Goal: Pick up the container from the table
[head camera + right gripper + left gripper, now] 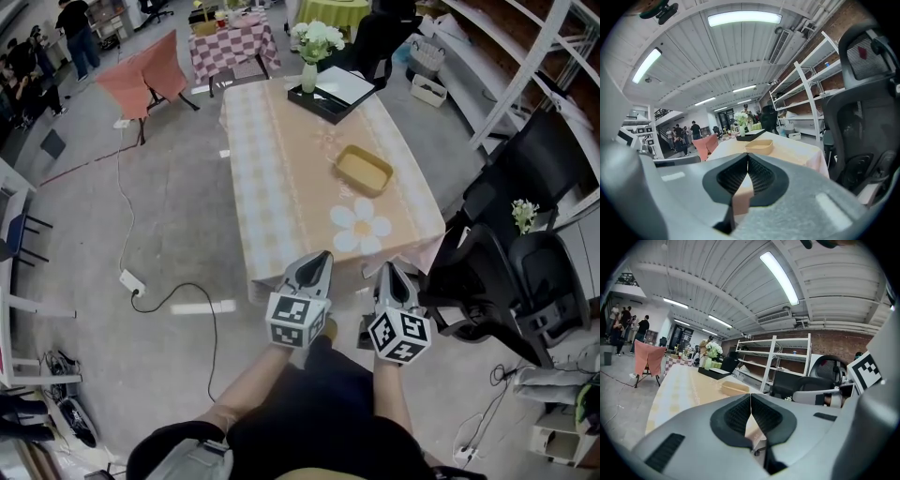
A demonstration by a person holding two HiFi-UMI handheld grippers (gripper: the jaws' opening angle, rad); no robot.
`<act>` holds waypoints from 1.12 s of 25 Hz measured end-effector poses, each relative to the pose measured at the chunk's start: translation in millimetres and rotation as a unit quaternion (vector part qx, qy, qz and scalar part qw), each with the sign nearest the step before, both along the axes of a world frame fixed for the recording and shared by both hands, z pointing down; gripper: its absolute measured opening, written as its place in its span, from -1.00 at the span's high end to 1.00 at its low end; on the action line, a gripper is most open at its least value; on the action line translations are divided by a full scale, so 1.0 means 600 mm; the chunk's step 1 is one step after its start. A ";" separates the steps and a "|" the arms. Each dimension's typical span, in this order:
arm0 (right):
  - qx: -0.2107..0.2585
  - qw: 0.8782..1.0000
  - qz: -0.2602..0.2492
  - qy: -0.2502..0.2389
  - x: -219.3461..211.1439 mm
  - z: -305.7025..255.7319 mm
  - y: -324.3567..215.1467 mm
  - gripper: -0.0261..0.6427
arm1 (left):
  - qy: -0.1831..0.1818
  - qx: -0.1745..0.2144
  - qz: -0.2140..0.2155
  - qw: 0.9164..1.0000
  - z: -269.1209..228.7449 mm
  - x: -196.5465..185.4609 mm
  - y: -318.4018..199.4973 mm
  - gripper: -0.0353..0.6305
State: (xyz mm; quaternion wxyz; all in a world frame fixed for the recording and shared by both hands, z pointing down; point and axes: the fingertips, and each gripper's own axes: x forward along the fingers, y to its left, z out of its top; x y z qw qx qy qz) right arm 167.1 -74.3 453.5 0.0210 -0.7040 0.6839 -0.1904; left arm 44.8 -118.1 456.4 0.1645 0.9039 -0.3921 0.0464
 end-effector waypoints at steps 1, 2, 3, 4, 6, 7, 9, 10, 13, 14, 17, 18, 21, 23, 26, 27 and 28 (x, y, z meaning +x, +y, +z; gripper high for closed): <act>-0.001 1.000 -0.001 -0.001 0.008 0.001 -0.008 0.91 | 0.000 -0.001 -0.001 1.000 0.000 0.007 -0.009 0.86; -0.001 1.000 -0.002 -0.002 0.015 0.001 -0.016 0.91 | 0.001 -0.001 -0.003 1.000 0.000 0.014 -0.017 0.87; -0.001 1.000 -0.003 -0.002 0.022 0.001 -0.023 0.91 | 0.002 -0.001 -0.003 1.000 0.000 0.021 -0.024 0.86; -0.001 1.000 -0.003 -0.002 0.029 0.001 -0.030 0.91 | 0.003 0.000 -0.004 1.000 -0.001 0.028 -0.031 0.86; -0.001 1.000 -0.004 -0.001 0.046 0.000 -0.042 0.91 | 0.004 0.000 -0.005 1.000 -0.001 0.043 -0.044 0.86; -0.001 1.000 -0.004 0.000 0.054 0.000 -0.047 0.91 | 0.003 -0.001 -0.005 1.000 -0.001 0.051 -0.050 0.86; -0.002 1.000 -0.003 0.000 0.071 0.001 -0.058 0.91 | 0.003 -0.002 -0.004 1.000 0.000 0.066 -0.060 0.86; -0.004 1.000 -0.003 0.000 0.078 0.003 -0.063 0.91 | 0.003 -0.002 -0.005 1.000 0.001 0.073 -0.065 0.86; -0.008 1.000 -0.003 0.001 0.099 0.009 -0.080 0.91 | 0.002 -0.006 -0.009 1.000 0.006 0.087 -0.082 0.86; -0.008 1.000 -0.003 0.000 0.105 0.010 -0.086 0.91 | 0.002 -0.007 -0.011 1.000 0.008 0.091 -0.088 0.86; -0.009 1.000 -0.003 -0.004 0.121 0.014 -0.104 0.91 | 0.000 -0.007 -0.016 1.000 0.009 0.100 -0.105 0.86; -0.009 1.000 -0.004 -0.007 0.125 0.014 -0.110 0.91 | 0.000 -0.008 -0.019 1.000 0.010 0.102 -0.111 0.86; -0.007 1.000 -0.008 -0.013 0.131 0.014 -0.127 0.91 | -0.003 -0.012 -0.023 1.000 0.013 0.110 -0.124 0.86; -0.005 1.000 -0.013 -0.015 0.134 0.014 -0.137 0.91 | -0.004 -0.011 -0.024 1.000 0.014 0.116 -0.131 0.86; -0.002 1.000 -0.022 -0.019 0.138 0.017 -0.153 0.91 | -0.008 -0.006 -0.026 1.000 0.014 0.124 -0.139 0.86; -0.001 0.999 -0.024 -0.020 0.138 0.017 -0.159 0.91 | -0.010 -0.005 -0.027 1.000 0.015 0.126 -0.142 0.86; 0.000 0.999 -0.027 -0.022 0.138 0.018 -0.163 0.91 | -0.012 -0.004 -0.028 1.000 0.016 0.127 -0.145 0.86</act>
